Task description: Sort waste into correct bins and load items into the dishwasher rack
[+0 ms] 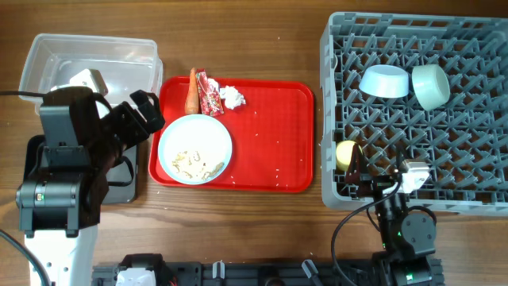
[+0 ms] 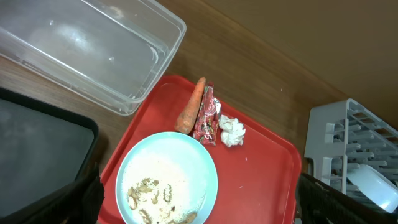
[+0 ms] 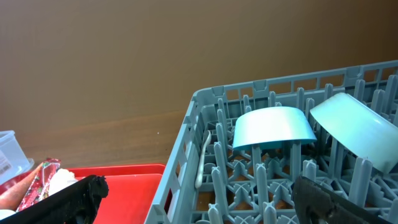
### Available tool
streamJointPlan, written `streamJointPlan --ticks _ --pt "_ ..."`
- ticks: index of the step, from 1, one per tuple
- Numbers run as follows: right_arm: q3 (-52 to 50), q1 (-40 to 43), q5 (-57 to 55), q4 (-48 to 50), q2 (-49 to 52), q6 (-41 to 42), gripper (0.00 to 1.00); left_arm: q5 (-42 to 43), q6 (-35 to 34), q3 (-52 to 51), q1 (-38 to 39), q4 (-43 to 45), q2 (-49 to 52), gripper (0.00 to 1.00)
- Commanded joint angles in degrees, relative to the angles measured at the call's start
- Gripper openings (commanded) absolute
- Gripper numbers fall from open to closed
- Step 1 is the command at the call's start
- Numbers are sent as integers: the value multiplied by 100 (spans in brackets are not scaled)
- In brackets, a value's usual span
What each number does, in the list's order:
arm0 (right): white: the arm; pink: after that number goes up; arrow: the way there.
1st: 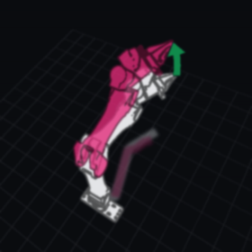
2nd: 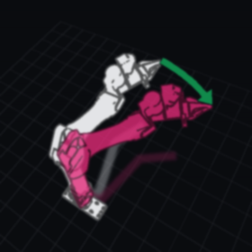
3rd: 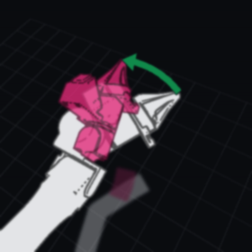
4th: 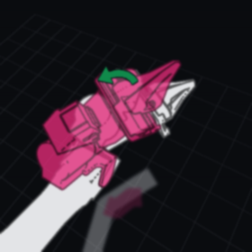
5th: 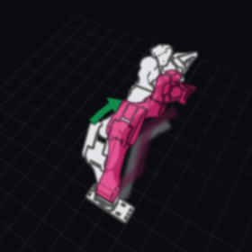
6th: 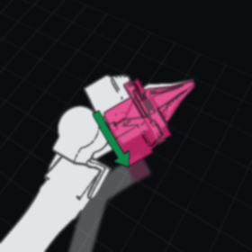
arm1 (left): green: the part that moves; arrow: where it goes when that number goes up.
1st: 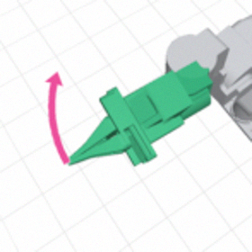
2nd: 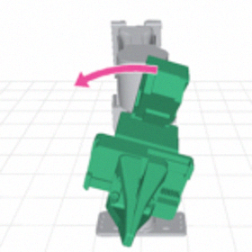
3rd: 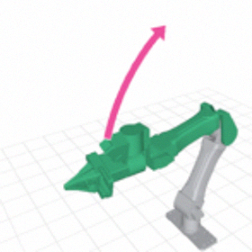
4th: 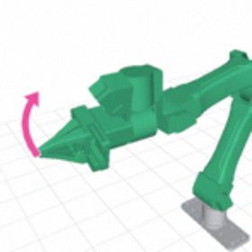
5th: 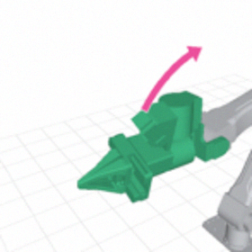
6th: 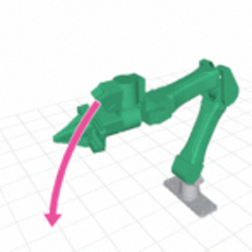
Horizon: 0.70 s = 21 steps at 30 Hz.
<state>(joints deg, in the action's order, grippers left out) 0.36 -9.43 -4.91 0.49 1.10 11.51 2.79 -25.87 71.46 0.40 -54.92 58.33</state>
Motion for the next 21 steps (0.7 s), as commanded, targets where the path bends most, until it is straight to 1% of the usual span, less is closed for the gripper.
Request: streamJointPlan --ticks 1,11,12,13,15,17,20,21 --pt "-7 31 92 37 -57 63 100 -118 -50 94 7 15 -4 100" --pt "-7 31 92 37 -57 63 100 -72 -61 94 7 15 -4 100" --pt "-7 31 92 37 -57 63 100 203 -157 94 7 13 -4 100" --pt "-7 31 92 37 -57 63 100 765 -284 94 7 59 -4 100" --pt "-7 31 92 37 -57 63 100 1314 -310 72 98 579 149 100" --pt "-7 31 92 37 -57 63 100 1178 -264 72 407 765 540 100" --pt "-7 31 92 37 -57 63 100 155 -208 72 1165 949 1637 100" --pt "-7 31 92 37 -57 63 100 -52 -24 72 1412 1123 2081 99"
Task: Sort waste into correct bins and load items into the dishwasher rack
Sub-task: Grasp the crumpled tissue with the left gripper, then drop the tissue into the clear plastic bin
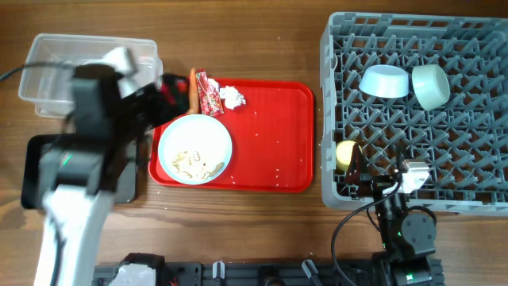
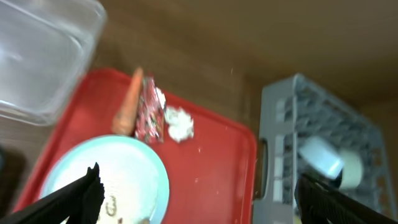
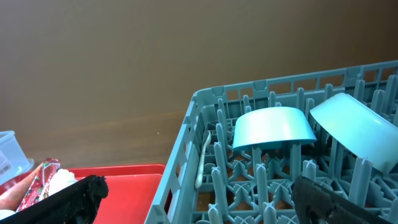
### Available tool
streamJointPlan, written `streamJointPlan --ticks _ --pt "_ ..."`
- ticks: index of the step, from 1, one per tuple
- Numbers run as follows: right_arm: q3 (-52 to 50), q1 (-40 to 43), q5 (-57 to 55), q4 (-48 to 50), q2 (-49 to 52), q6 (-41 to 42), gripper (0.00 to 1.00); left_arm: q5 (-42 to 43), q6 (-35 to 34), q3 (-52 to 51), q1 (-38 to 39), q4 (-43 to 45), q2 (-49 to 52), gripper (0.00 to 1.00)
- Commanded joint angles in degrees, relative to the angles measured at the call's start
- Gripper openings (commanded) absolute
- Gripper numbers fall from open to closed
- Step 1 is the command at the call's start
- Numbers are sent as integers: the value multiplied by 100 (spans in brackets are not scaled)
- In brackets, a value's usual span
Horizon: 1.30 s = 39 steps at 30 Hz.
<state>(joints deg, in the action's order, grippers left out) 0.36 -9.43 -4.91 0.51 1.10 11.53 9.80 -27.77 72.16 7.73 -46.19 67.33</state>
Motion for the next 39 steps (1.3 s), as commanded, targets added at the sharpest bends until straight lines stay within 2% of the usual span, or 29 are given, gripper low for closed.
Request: streamJointPlan --ticks 1,3,4,5,7,9,12,16,18,21,23,25,29,32,34,35,36,39 --pt "-7 31 92 35 -57 61 100 -824 232 2 861 442 1537 95" --pt "-7 31 92 35 -57 61 100 -841 328 2 1255 1121 2402 85" --pt "-7 31 92 35 -57 61 100 -876 380 2 1370 1405 2688 74" --pt "-7 31 94 35 -57 59 100 -933 363 2 1467 1668 2964 70" --pt "-7 31 92 35 -57 57 100 -988 332 2 1609 2284 3526 70" --pt "-7 31 92 33 -57 59 100 -1045 330 2 1663 2747 4017 77" --pt "-7 31 92 33 -57 61 100 -1593 332 2 1672 3018 4583 80" --pt "-7 31 92 35 -57 59 100 -1954 334 2 1655 3115 4872 76" --pt "-7 31 92 35 -57 59 100 -1884 332 9 1668 3119 4859 59" --pt "-7 31 92 35 -57 59 100 -1523 328 63 1692 3045 4474 22" --pt "-7 31 92 35 -57 61 100 -1502 284 127 1665 2767 3947 12" --pt "-7 31 92 33 -57 61 100 -1606 289 138 1576 2492 3318 13" --pt "-7 31 92 35 -57 59 100 -2769 295 136 885 1932 2411 15" --pt "-7 31 92 35 -57 61 100 -3130 398 125 81 1902 2531 18" --pt "-7 31 92 33 -57 59 100 -3132 431 125 -367 2033 2822 34" --pt "-7 31 92 35 -57 59 100 -3104 444 125 -752 2234 3106 45" --pt "-7 31 92 33 -57 61 100 -2964 446 125 -925 2321 3202 61" --pt "-7 31 92 33 -57 61 100 -2000 531 162 -1117 2361 3045 63"
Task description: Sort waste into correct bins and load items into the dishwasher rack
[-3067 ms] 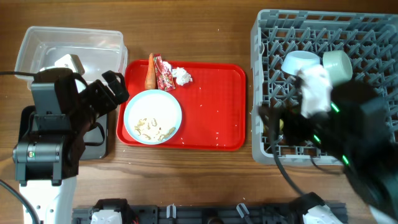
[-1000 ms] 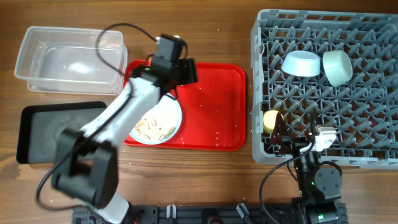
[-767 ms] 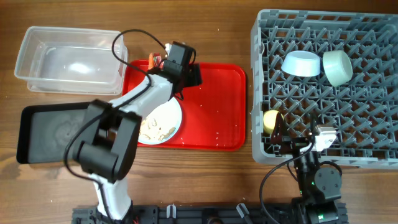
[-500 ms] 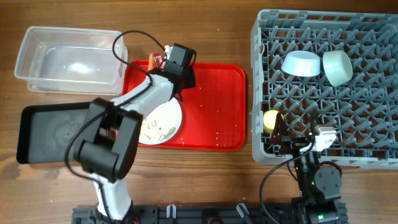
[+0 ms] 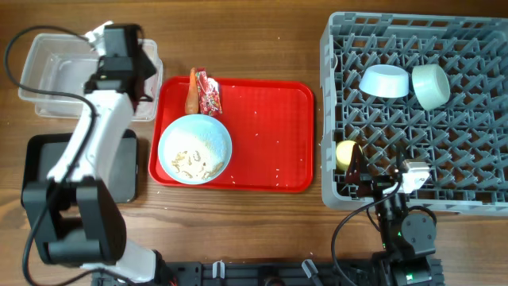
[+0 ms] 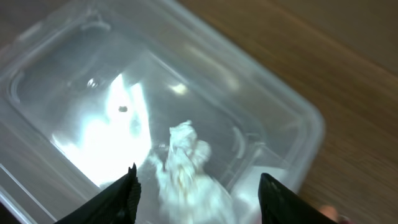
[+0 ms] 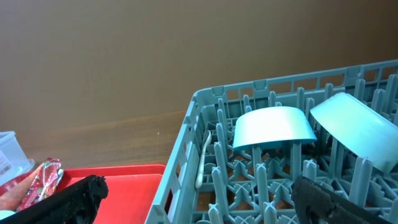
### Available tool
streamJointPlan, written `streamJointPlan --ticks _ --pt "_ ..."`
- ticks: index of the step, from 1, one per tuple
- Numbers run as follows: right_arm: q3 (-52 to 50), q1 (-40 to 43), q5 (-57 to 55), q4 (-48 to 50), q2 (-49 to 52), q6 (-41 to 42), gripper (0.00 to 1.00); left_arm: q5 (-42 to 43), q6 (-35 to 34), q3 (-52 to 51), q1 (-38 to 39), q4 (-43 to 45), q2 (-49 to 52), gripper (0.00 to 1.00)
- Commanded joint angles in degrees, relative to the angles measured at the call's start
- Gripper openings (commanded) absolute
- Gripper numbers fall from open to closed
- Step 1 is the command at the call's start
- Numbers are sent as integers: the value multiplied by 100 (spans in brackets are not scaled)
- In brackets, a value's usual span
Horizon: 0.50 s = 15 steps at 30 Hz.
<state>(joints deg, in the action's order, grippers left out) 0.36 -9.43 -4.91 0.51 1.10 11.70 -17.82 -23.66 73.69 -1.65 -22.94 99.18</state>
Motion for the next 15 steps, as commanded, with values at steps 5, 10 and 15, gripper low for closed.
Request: streamJointPlan --ticks 5,10,15 --pt "-7 31 92 35 -57 42 100 1749 468 11 511 -658 -509 66" --pt "-7 31 92 33 -57 44 100 1069 1086 -133 1287 -817 306 79" --pt "-7 31 92 33 -57 44 100 1027 1086 -133 1272 -592 1161 81"
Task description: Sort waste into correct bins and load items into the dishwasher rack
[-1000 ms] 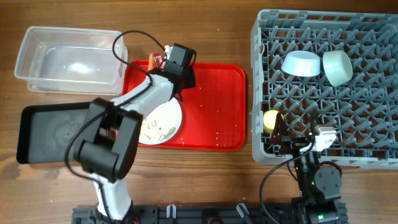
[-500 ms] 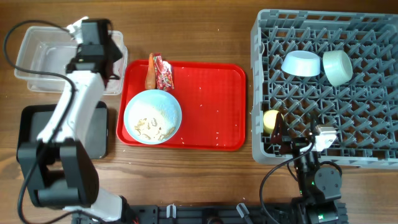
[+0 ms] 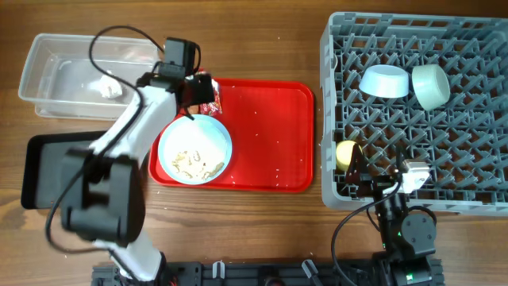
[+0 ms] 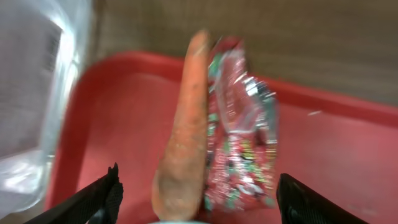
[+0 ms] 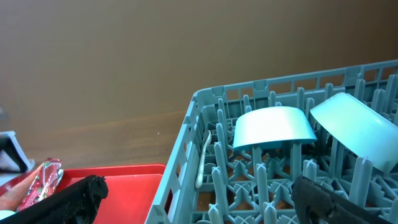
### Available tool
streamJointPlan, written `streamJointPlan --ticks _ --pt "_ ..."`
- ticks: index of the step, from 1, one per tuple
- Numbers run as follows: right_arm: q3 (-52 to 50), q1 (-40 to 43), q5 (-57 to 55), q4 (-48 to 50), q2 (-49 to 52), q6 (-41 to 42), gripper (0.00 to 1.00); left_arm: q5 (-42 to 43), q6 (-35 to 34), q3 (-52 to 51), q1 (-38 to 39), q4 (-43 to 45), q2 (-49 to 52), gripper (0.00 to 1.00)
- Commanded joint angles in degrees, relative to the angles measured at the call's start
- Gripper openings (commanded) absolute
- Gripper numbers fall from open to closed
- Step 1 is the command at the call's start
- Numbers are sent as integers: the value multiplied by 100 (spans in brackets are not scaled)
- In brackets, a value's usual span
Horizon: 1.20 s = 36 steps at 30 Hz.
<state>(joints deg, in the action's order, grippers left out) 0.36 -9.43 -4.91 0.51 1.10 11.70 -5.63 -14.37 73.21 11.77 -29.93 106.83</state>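
Note:
My left gripper (image 3: 193,86) hovers open over the far-left corner of the red tray (image 3: 270,135). In the left wrist view its fingers (image 4: 107,194) straddle an orange carrot (image 4: 186,124) and a red snack wrapper (image 4: 239,130) lying side by side, gripping neither. A crumpled white tissue (image 3: 105,87) lies in the clear bin (image 3: 48,56). A light blue bowl (image 3: 195,148) with food scraps sits on the tray. My right gripper (image 5: 202,199) rests open at the front edge of the grey dishwasher rack (image 3: 468,199).
The rack holds two upturned bowls (image 3: 384,81) (image 3: 431,86), a yellow item (image 3: 346,153) and a white spoon (image 5: 204,158). A black bin (image 3: 40,171) stands in front of the clear one, left of the tray.
My left gripper was over the clear bin with the tissue beneath it. Now it is above the carrot and wrapper on the tray, and the tissue lies in the bin. The right arm has not moved.
The tissue first lay on the tray beside the wrapper, with my left gripper open over the left bins, then nearer the tray's corner. Later the tissue was gone from the tray and sat in the clear bin under the gripper. Now the gripper is back over the tray.

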Motion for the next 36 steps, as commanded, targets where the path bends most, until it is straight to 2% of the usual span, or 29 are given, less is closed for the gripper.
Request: streamJointPlan --ticks 1,4,7,10,13,17,19,21,23,27,29,31,33,35,36 --pt "-7 31 92 35 -57 44 100 -192 160 -85 -70 157 516 79" --pt "-7 31 92 35 -57 44 100 -192 177 -85 -68 181 719 65" --pt "-7 31 92 33 -57 44 100 -195 179 -83 -68 199 717 64" --pt "-7 31 92 33 -57 44 100 -197 181 -76 -70 190 691 53" --pt "-7 31 92 33 -57 44 100 -199 177 22 -70 190 361 36" --pt "-7 31 92 35 -57 42 100 -197 175 74 -68 76 -361 20" --pt "-7 31 92 35 -57 42 100 -199 76 74 -70 -125 -763 20" --pt "-7 31 92 35 -57 42 100 -210 -404 74 -72 -789 -1346 9" --pt "-7 31 92 35 -57 44 100 -542 -1062 74 -109 -1563 -1759 4" --pt "-7 31 92 35 -57 44 100 -2092 -2817 57 -638 -3440 -2439 4" --pt "-7 31 92 33 -57 44 100 -2258 -3161 -11 -1036 -3834 -2527 4" --pt "-7 31 92 35 -57 46 100 -2262 -3567 -256 -1652 -3952 -2540 4" --pt "-7 31 92 33 -57 44 100 -2004 -4273 -809 -2345 -3718 -2540 4" --pt "-7 31 92 33 -57 44 100 -1585 -4483 -1322 -2822 -3292 -2540 4" --pt "-7 31 92 33 -57 42 100 -1128 -4481 -1720 -3141 -2776 -2540 4"
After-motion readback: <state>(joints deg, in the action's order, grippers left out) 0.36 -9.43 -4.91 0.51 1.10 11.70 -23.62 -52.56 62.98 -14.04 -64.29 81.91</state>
